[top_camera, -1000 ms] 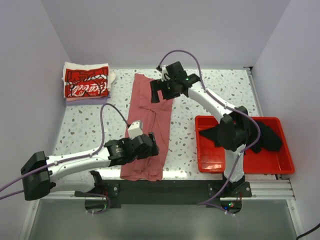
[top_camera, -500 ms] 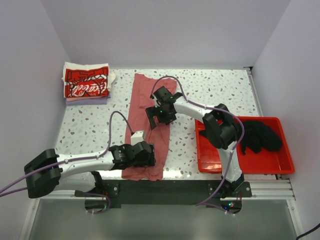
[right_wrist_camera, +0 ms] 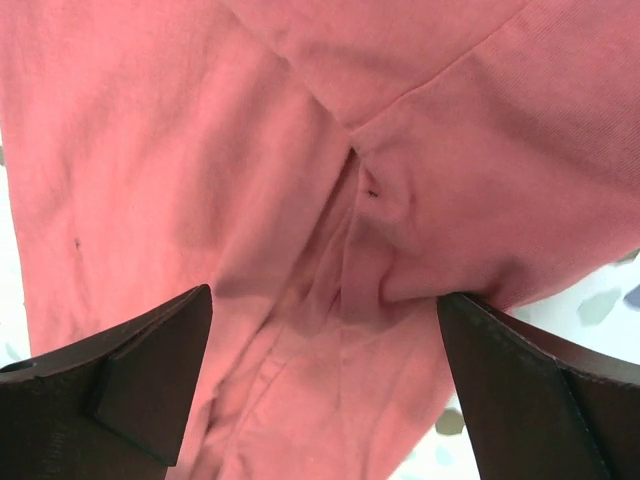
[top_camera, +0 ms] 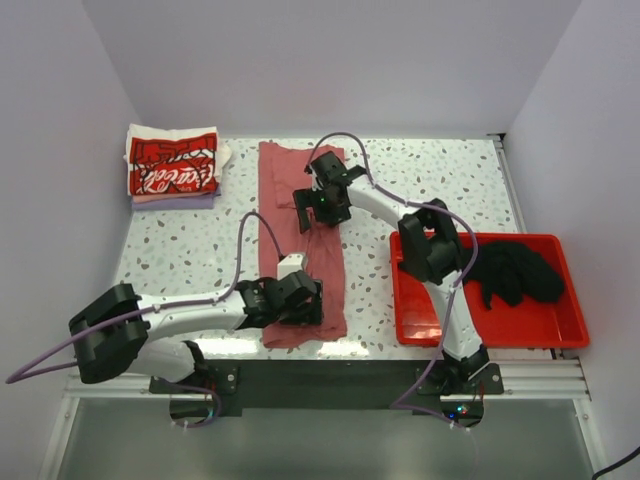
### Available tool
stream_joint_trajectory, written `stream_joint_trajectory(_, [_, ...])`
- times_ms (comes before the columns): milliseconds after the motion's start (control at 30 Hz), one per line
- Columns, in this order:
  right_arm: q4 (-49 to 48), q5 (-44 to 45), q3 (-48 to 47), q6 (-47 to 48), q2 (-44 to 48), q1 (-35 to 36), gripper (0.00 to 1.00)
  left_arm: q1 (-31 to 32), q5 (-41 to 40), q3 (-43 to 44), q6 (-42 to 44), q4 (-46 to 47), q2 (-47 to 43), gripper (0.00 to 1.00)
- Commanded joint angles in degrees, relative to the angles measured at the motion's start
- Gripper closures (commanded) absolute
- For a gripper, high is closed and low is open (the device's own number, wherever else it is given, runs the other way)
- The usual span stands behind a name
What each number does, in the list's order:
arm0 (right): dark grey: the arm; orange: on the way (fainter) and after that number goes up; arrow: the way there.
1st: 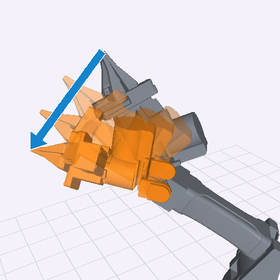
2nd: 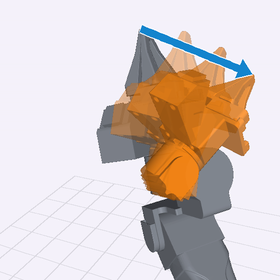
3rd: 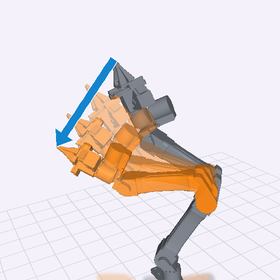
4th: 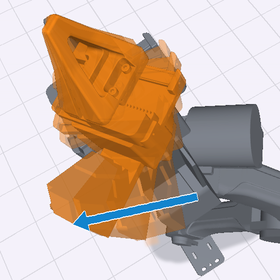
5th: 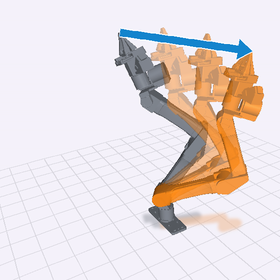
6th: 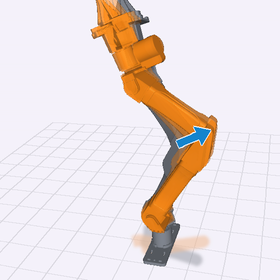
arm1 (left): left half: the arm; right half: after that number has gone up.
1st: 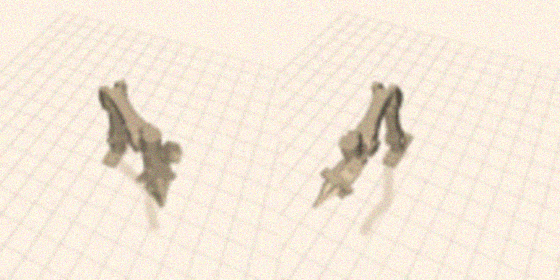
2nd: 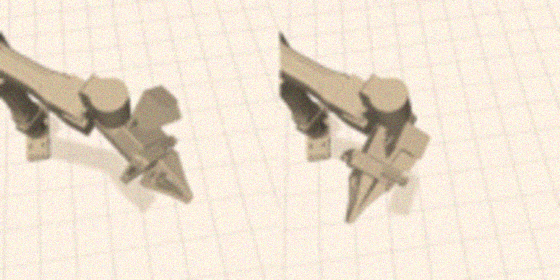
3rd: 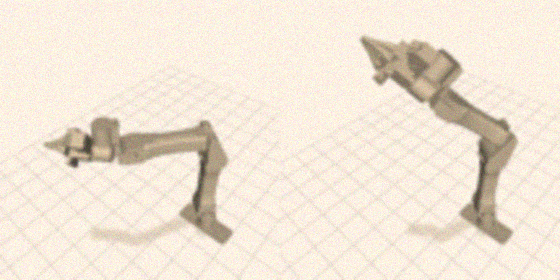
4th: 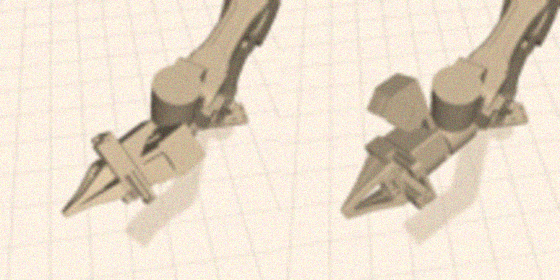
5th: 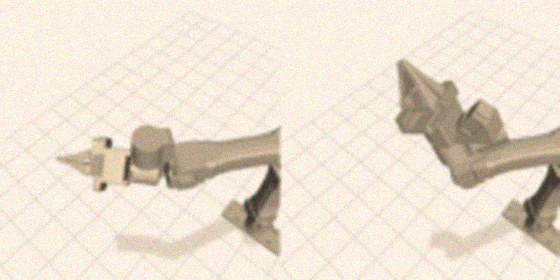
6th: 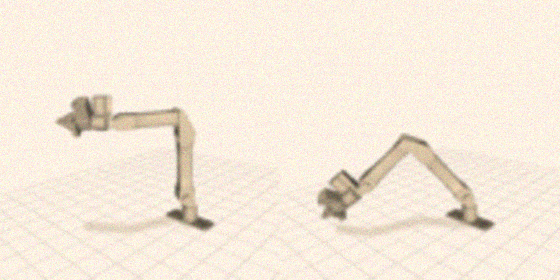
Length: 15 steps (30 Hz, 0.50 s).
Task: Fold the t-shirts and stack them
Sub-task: Fold the tshirt
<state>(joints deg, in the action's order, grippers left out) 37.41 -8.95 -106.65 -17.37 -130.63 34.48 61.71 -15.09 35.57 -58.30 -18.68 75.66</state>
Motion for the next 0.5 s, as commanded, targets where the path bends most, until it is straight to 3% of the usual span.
stream_joint_trajectory(0, [2.93, 0.61, -4.26, 2.16, -4.02, -0.64, 0.01, -0.54, 0.06, 5.11, 2.84, -3.03, 0.2, 0.0])
stream_joint_trajectory(167, [9.42, 1.3, -14.62, 3.74, -2.1, -0.12, 0.01, -0.45, 1.11, 8.45, 6.0, -4.17, -4.28, 0.0])
stream_joint_trajectory(300, [9.44, 2.18, -14.38, 4.97, 5.72, 1.2, 0.01, -0.37, 0.68, 7.5, 6.01, -5.05, -10.16, 0.0])
stream_joint_trajectory(433, [5.5, 6.92, -3.6, 2.7, 17.92, 1.99, 0.01, -0.37, -2.74, 5.39, 0.76, -11.7, -15.88, 0.0])
stream_joint_trajectory(467, [1.13, 8.58, 4.44, 1.82, 25.17, 2.08, 0.01, -0.37, -4.14, 4.17, -0.48, -13.3, -17.02, 0.0])
